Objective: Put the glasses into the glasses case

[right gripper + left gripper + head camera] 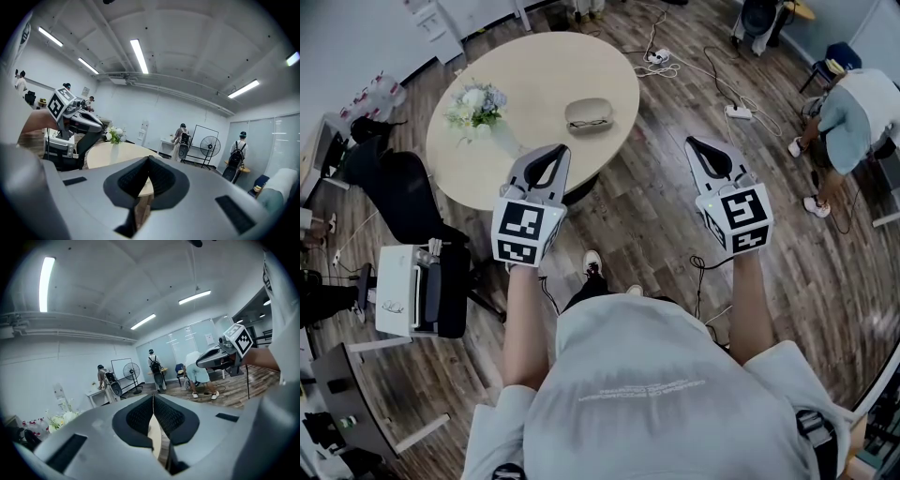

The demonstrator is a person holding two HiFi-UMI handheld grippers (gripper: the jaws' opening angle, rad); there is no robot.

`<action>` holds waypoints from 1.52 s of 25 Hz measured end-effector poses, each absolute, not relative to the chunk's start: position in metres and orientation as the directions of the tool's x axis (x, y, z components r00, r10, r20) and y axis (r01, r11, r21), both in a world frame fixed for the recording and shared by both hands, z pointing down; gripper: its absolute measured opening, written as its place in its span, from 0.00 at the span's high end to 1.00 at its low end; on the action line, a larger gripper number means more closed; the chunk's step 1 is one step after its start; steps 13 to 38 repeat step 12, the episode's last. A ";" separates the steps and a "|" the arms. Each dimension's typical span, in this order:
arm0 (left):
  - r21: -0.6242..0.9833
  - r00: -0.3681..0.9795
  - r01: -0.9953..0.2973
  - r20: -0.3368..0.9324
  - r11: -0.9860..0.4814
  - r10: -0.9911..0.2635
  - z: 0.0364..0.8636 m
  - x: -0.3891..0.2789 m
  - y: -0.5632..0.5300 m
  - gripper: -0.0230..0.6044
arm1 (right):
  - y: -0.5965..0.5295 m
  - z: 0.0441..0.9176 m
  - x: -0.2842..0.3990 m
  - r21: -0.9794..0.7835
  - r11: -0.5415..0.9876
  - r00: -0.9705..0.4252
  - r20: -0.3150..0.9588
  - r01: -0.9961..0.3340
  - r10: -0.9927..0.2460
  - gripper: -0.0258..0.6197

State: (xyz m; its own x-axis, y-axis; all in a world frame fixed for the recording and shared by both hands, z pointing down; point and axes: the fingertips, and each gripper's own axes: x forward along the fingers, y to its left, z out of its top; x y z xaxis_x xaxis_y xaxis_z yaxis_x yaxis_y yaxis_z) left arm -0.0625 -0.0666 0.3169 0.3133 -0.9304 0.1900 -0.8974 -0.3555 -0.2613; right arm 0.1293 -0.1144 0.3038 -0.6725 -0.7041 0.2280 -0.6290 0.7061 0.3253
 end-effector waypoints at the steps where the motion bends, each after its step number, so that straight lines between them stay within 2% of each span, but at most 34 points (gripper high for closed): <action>1: -0.260 0.313 -0.898 0.191 -0.355 -0.930 0.318 -0.062 -0.066 0.94 | -0.114 0.306 0.130 0.325 0.707 -0.673 0.230 -0.628 -0.703 0.96; 38: -0.247 0.310 -0.901 0.203 -0.355 -0.929 0.321 -0.058 -0.067 0.94 | -0.117 0.310 0.134 0.322 0.716 -0.677 0.244 -0.619 -0.695 0.96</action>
